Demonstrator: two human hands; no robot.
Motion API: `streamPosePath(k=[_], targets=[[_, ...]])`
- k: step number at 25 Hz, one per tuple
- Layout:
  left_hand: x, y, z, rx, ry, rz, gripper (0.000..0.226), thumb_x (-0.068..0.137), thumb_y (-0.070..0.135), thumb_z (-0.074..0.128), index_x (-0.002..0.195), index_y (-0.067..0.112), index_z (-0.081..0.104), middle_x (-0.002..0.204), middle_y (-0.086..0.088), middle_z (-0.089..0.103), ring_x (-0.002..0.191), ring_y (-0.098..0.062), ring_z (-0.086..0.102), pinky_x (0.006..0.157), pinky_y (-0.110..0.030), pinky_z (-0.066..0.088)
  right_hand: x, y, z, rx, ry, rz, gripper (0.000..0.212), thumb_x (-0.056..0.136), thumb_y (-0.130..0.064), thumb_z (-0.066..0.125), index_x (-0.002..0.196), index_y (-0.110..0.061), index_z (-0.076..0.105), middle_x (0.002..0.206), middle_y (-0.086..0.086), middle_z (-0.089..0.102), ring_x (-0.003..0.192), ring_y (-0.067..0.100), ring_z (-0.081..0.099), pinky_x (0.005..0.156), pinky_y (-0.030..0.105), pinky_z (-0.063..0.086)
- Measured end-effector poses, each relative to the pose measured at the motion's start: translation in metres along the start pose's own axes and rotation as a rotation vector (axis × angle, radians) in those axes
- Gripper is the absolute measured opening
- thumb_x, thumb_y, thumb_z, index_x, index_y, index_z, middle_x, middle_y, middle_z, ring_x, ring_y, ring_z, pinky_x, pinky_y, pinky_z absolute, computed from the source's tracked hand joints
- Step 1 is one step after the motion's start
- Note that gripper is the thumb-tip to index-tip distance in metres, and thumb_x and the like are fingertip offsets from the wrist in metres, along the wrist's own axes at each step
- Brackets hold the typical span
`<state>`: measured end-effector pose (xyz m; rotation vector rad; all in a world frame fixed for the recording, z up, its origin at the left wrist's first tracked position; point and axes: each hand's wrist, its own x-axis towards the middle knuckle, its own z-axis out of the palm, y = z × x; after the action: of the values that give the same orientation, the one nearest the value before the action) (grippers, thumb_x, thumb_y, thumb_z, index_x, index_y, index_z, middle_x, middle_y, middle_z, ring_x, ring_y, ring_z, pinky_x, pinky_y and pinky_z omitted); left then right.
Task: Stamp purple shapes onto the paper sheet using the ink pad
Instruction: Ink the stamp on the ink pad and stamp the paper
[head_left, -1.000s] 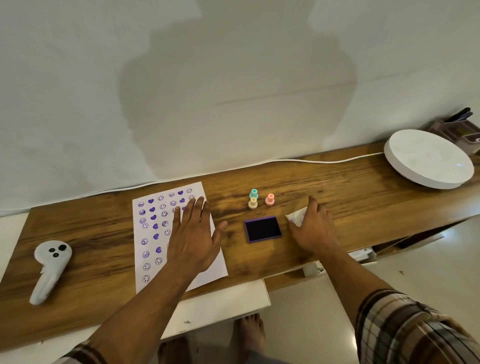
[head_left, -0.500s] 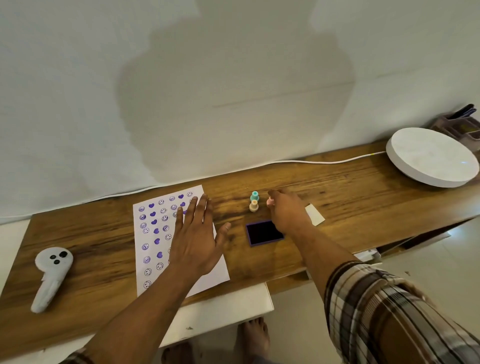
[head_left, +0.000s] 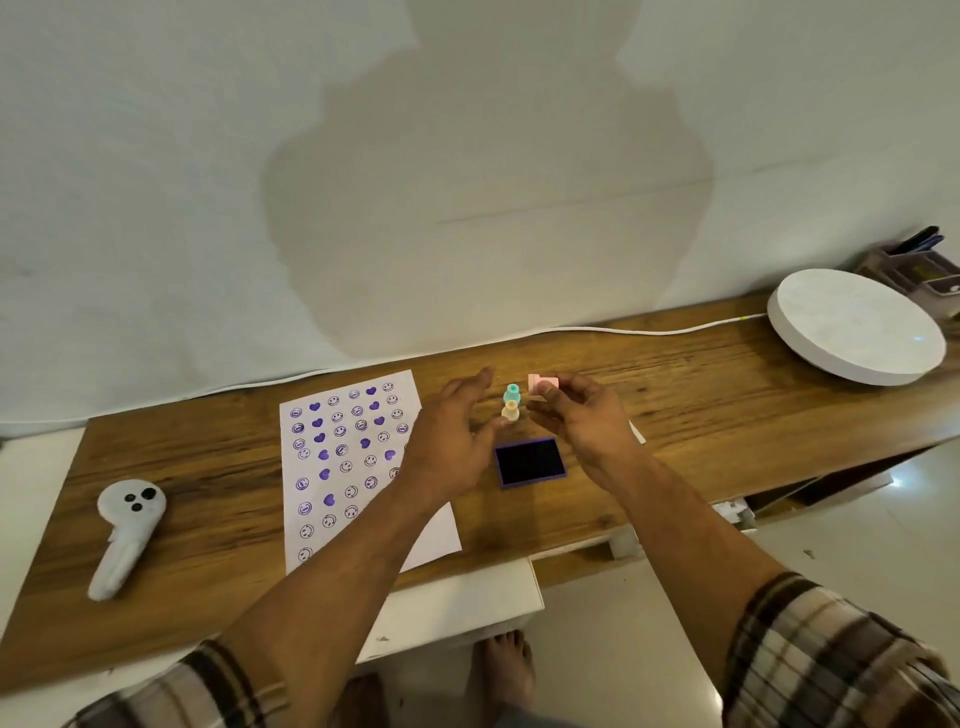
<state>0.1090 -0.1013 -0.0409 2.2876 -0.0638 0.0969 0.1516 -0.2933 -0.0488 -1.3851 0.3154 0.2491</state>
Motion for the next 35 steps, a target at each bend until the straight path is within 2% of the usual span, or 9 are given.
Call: streamPosePath(k=[4, 6, 12, 17, 20, 23, 25, 30, 35], targets=[[0.005, 0.033, -0.001, -0.09, 0.068, 0.001, 0.057, 0.089, 0.019, 0.078, 0.142, 0.032, 0.06, 0.139, 0.006, 0.065, 0.103, 0.026, 0.057, 0.07, 0.006, 0.041, -0.028, -0.02, 0.003, 0.129, -0.207, -0.001, 0.043, 0.079, -0.025, 0.08, 0.119, -0.009, 0.076, 0.119, 0.012, 0.079, 0.111, 0.029, 0.077, 0.097, 0.044, 0.062], [0.005, 0.04, -0.003, -0.102, 0.097, 0.002, 0.051, 0.088, 0.021, 0.079, 0.136, 0.032, 0.065, 0.131, 0.008, 0.07, 0.087, 0.032, 0.054, 0.066, 0.012, 0.034, -0.035, -0.028, 0.002, 0.13, -0.251, -0.021, 0.041, 0.082, -0.022, 0.079, 0.12, -0.007, 0.076, 0.119, 0.014, 0.079, 0.112, 0.031, 0.076, 0.098, 0.045, 0.06], [0.005, 0.046, -0.013, -0.183, 0.106, -0.013, 0.036, 0.087, 0.023, 0.081, 0.121, 0.03, 0.074, 0.083, 0.041, 0.06, 0.079, 0.03, 0.059, 0.063, 0.008, 0.039, -0.04, -0.036, 0.002, 0.065, -0.231, -0.053, 0.041, 0.079, -0.024, 0.08, 0.116, -0.007, 0.077, 0.113, 0.013, 0.081, 0.108, 0.03, 0.078, 0.101, 0.049, 0.06], [0.004, 0.042, -0.013, -0.257, 0.055, -0.122, 0.028, 0.086, 0.034, 0.08, 0.113, 0.028, 0.077, 0.088, 0.027, 0.072, 0.081, 0.007, 0.072, 0.069, -0.009, 0.055, -0.044, -0.027, 0.002, 0.054, -0.23, -0.072, 0.033, 0.082, -0.024, 0.079, 0.113, -0.013, 0.08, 0.114, 0.01, 0.081, 0.107, 0.028, 0.078, 0.093, 0.043, 0.064], [0.003, 0.028, -0.014, -0.332, 0.085, -0.241, 0.032, 0.085, 0.034, 0.081, 0.115, 0.024, 0.077, 0.093, 0.014, 0.078, 0.085, -0.004, 0.075, 0.076, -0.02, 0.059, -0.039, -0.021, 0.0, 0.027, -0.06, -0.097, 0.028, 0.083, -0.02, 0.082, 0.111, -0.019, 0.08, 0.115, 0.005, 0.08, 0.1, 0.021, 0.08, 0.086, 0.038, 0.066], [-0.003, 0.002, -0.017, -0.282, 0.153, -0.304, 0.035, 0.085, 0.032, 0.082, 0.118, 0.023, 0.077, 0.088, 0.024, 0.069, 0.081, 0.009, 0.064, 0.068, -0.009, 0.043, -0.032, -0.008, -0.008, -0.581, 0.061, -0.194, 0.026, 0.095, -0.017, 0.076, 0.119, -0.026, 0.076, 0.121, -0.004, 0.074, 0.102, 0.015, 0.074, 0.079, 0.025, 0.061], [-0.008, -0.015, -0.018, -0.253, 0.172, -0.331, 0.035, 0.085, 0.031, 0.082, 0.119, 0.024, 0.077, 0.094, 0.016, 0.073, 0.085, 0.005, 0.066, 0.069, -0.01, 0.042, -0.028, 0.008, -0.01, -0.966, 0.038, -0.228, 0.023, 0.097, -0.023, 0.074, 0.12, -0.024, 0.074, 0.118, -0.005, 0.07, 0.104, 0.014, 0.066, 0.079, 0.025, 0.056], [-0.014, -0.032, -0.022, -0.175, 0.177, -0.328, 0.034, 0.084, 0.029, 0.083, 0.117, 0.026, 0.077, 0.088, 0.02, 0.07, 0.08, 0.007, 0.065, 0.069, -0.01, 0.044, -0.016, 0.026, 0.0, -1.403, -0.118, -0.279, 0.022, 0.1, -0.02, 0.068, 0.122, -0.019, 0.07, 0.126, 0.006, 0.067, 0.109, 0.024, 0.062, 0.086, 0.035, 0.053], [-0.015, -0.036, -0.023, -0.146, 0.187, -0.323, 0.032, 0.084, 0.03, 0.083, 0.115, 0.023, 0.078, 0.096, 0.009, 0.074, 0.079, 0.005, 0.064, 0.068, -0.01, 0.04, -0.007, 0.034, 0.007, -1.54, -0.143, -0.338, 0.036, 0.094, -0.016, 0.076, 0.129, -0.018, 0.068, 0.133, 0.009, 0.064, 0.121, 0.027, 0.059, 0.097, 0.038, 0.052]])
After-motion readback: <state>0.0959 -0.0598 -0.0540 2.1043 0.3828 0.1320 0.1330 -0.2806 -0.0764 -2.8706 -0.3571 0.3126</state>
